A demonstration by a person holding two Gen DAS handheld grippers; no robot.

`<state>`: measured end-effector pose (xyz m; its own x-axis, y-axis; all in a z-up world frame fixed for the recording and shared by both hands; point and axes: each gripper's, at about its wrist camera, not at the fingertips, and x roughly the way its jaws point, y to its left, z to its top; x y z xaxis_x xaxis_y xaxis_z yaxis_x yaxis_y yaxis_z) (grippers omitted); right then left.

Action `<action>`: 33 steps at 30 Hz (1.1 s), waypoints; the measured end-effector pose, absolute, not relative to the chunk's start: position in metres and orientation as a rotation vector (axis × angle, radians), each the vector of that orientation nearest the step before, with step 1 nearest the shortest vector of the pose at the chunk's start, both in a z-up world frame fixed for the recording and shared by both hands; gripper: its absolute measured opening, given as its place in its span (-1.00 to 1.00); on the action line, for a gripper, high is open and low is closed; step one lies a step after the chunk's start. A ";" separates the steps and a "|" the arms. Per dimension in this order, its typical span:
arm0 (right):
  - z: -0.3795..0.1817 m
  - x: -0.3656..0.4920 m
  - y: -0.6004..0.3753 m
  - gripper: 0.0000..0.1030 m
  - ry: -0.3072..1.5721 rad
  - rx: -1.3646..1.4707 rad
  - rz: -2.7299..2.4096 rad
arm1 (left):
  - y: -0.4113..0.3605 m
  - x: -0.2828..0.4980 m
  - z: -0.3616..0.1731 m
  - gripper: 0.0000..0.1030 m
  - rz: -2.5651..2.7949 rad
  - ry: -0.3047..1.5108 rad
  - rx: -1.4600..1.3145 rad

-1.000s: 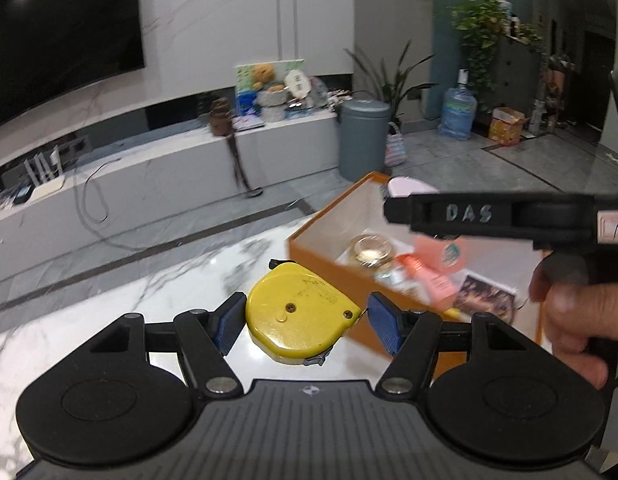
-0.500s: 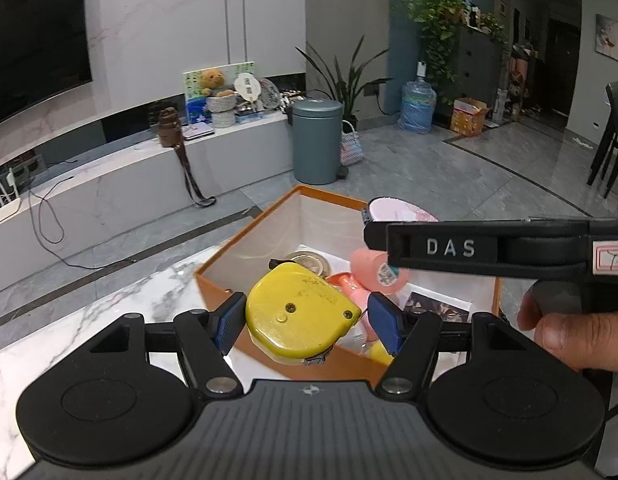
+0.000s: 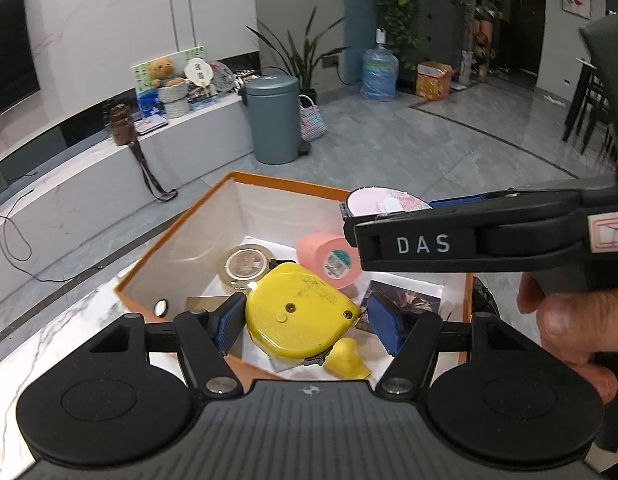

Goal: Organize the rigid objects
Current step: 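Carry the yellow tape measure and pink compact over the orange box with both tools, then open the right tool releasing the compact while the left tool releases the tape measure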

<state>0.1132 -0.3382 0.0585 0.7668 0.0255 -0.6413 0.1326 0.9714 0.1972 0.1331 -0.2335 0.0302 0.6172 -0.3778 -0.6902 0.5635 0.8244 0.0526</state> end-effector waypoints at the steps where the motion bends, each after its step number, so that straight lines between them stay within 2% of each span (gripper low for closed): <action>1: 0.055 0.115 -0.342 0.37 0.709 0.233 -0.065 | -0.236 0.134 0.028 0.48 -0.556 0.729 0.281; 33: -0.007 0.145 -0.342 0.38 0.997 -0.032 0.011 | -0.281 0.157 -0.039 0.48 -0.712 0.925 0.608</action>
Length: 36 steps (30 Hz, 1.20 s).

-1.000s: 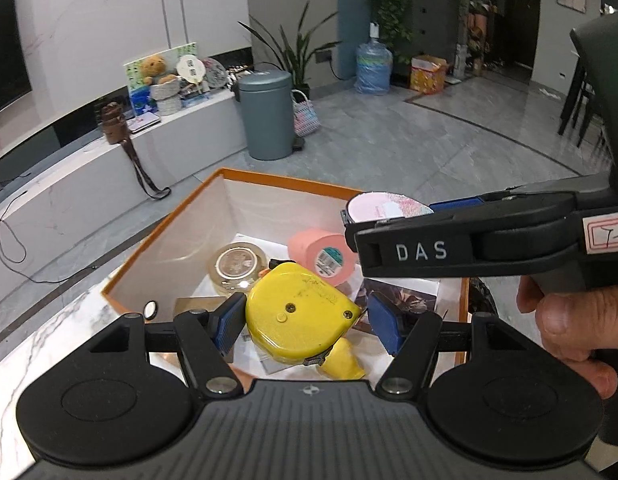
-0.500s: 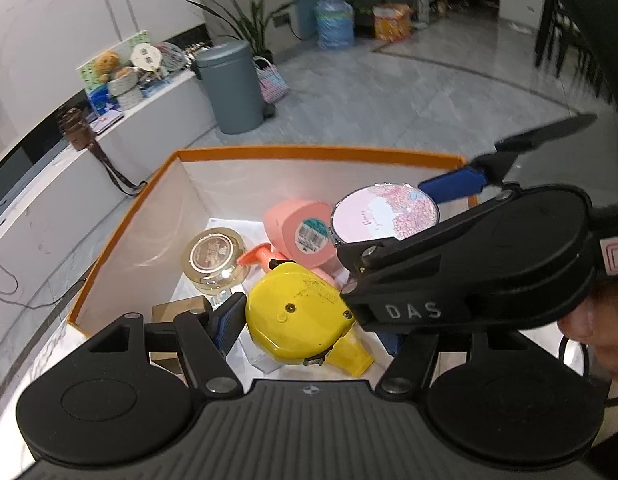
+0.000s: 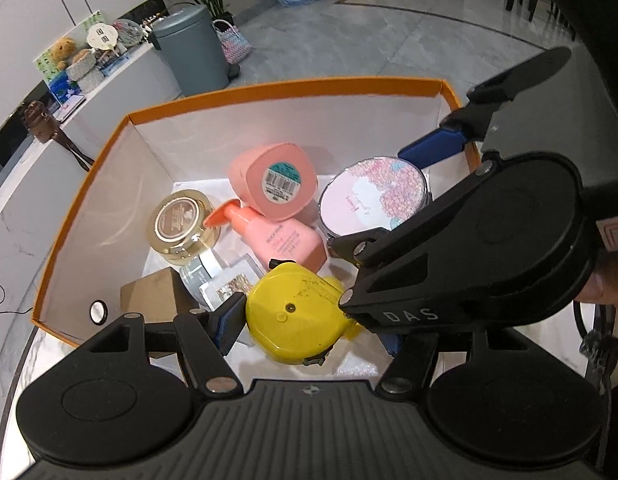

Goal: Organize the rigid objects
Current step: 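Open the right tool releasing the compact while the left tool releases the tape measure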

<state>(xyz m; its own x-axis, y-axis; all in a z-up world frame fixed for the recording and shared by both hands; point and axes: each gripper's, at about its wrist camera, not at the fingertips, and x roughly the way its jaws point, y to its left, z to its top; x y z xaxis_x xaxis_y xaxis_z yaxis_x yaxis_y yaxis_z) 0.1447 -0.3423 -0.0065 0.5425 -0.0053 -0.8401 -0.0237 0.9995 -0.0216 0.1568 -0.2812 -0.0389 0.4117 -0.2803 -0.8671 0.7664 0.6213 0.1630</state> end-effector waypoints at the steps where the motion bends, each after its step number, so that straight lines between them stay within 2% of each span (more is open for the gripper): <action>1: -0.007 0.146 -0.341 0.38 1.003 -0.043 0.012 | -0.282 0.157 -0.040 0.48 -0.717 0.931 0.617; 7: -0.017 0.146 -0.329 0.38 1.035 -0.149 0.040 | -0.286 0.153 -0.052 0.48 -0.743 0.961 0.686; 18: -0.025 0.148 -0.325 0.39 1.051 -0.211 0.042 | -0.281 0.164 -0.057 0.49 -0.744 1.023 0.632; 24: -0.026 0.151 -0.324 0.48 1.053 -0.225 0.036 | -0.282 0.163 -0.058 0.57 -0.729 1.019 0.641; 36: -0.020 0.149 -0.324 0.48 1.039 -0.218 0.029 | -0.277 0.162 -0.047 0.61 -0.715 1.006 0.614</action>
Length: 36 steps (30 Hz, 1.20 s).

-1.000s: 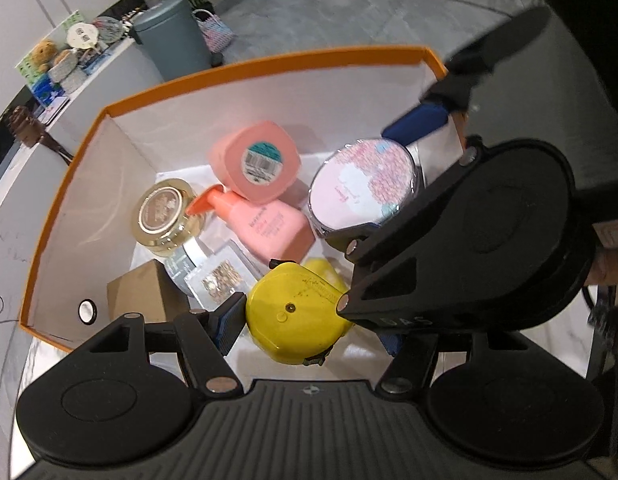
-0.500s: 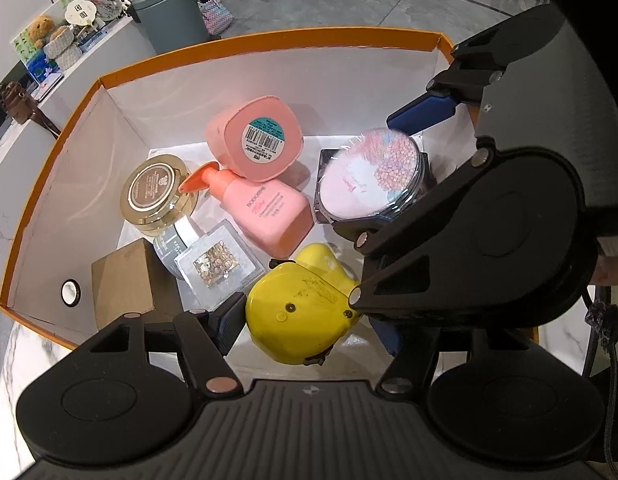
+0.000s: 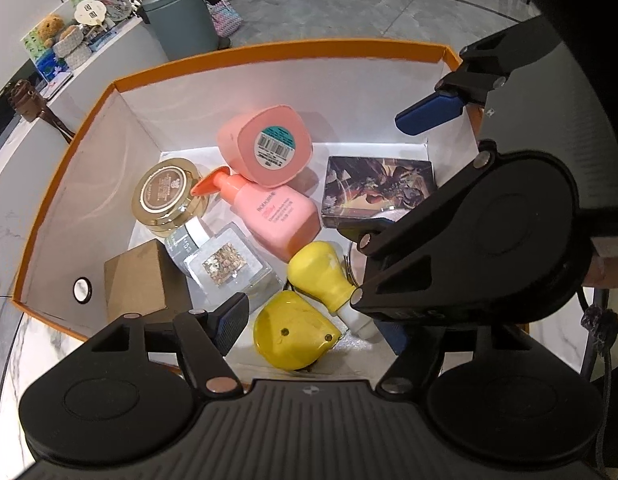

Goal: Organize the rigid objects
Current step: 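Open the right tool releasing the compact while the left tool releases the tape measure, then lift both tools up out of the orange box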

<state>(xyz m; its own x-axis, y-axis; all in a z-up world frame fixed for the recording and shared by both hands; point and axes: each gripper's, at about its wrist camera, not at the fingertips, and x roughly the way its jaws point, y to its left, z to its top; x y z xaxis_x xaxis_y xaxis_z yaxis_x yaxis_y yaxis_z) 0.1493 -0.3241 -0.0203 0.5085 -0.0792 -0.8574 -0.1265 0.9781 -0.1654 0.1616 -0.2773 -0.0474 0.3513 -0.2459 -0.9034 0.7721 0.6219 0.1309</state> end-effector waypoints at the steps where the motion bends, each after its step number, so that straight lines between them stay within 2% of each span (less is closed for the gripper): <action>1: -0.019 0.149 -0.324 0.48 1.037 -0.216 0.028 | -0.276 0.161 -0.047 0.61 -0.713 1.004 0.609; 18: 0.015 0.139 -0.318 0.50 0.953 -0.172 0.019 | -0.256 0.152 -0.007 0.66 -0.684 0.934 0.512; 36: 0.048 0.124 -0.333 0.50 0.820 -0.058 -0.061 | -0.213 0.146 0.024 0.82 -0.525 0.837 0.131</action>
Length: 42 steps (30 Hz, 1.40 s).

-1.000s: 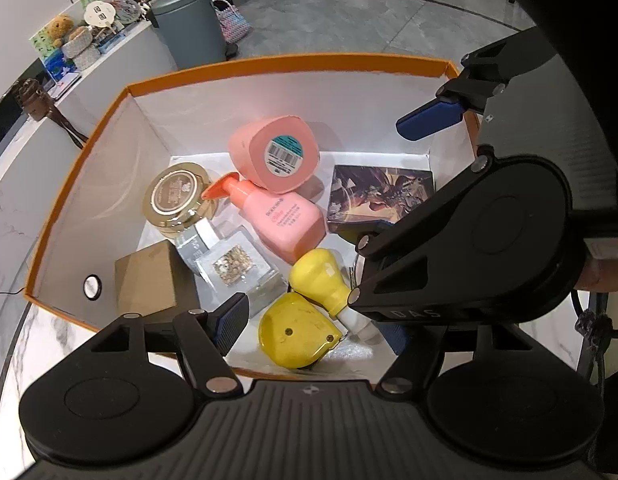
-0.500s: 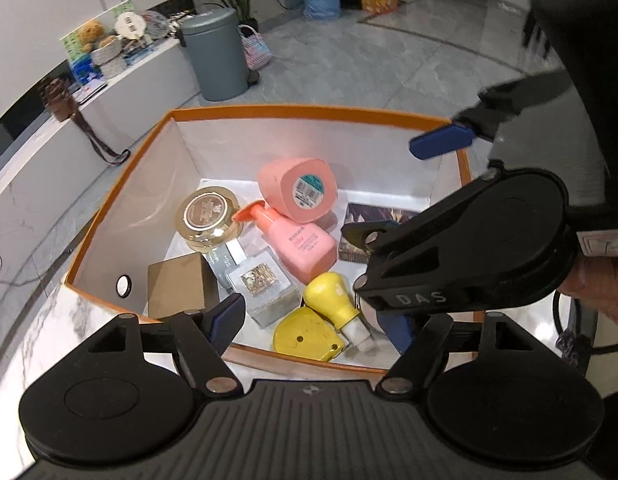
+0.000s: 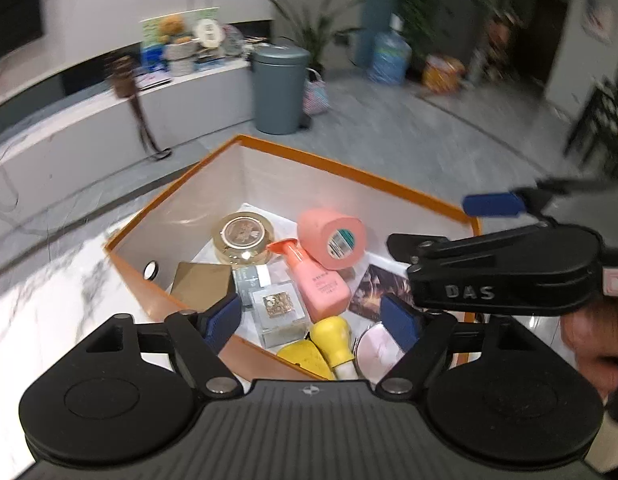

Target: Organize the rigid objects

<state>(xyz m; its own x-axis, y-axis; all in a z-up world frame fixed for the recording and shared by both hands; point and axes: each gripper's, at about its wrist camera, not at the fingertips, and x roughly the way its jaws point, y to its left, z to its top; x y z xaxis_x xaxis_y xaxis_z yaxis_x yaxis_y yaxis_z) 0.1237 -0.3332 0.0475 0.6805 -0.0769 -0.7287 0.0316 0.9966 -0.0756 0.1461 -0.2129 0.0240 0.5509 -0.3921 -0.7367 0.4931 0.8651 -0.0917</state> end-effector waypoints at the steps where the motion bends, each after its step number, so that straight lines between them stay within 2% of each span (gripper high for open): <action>1: 0.049 0.122 -0.334 0.50 0.808 -0.047 -0.063 | -0.210 0.146 0.025 0.82 -0.516 0.834 0.101; 8: 0.059 0.112 -0.338 0.51 0.761 0.009 -0.066 | -0.194 0.141 0.025 0.82 -0.415 0.816 -0.003; 13: 0.060 0.105 -0.337 0.58 0.759 0.009 -0.053 | -0.183 0.139 0.024 0.82 -0.343 0.837 -0.046; 42: 0.054 0.103 -0.332 0.57 0.800 -0.010 -0.051 | -0.187 0.126 0.023 0.82 -0.276 0.861 -0.069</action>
<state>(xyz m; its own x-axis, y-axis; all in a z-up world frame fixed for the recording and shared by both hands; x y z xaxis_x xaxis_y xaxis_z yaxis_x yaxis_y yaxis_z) 0.1026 -0.3320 0.0540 0.6955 -0.0495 -0.7168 0.0418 0.9987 -0.0284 0.1261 -0.1875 0.0232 0.6182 -0.2673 -0.7392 0.2119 0.9623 -0.1707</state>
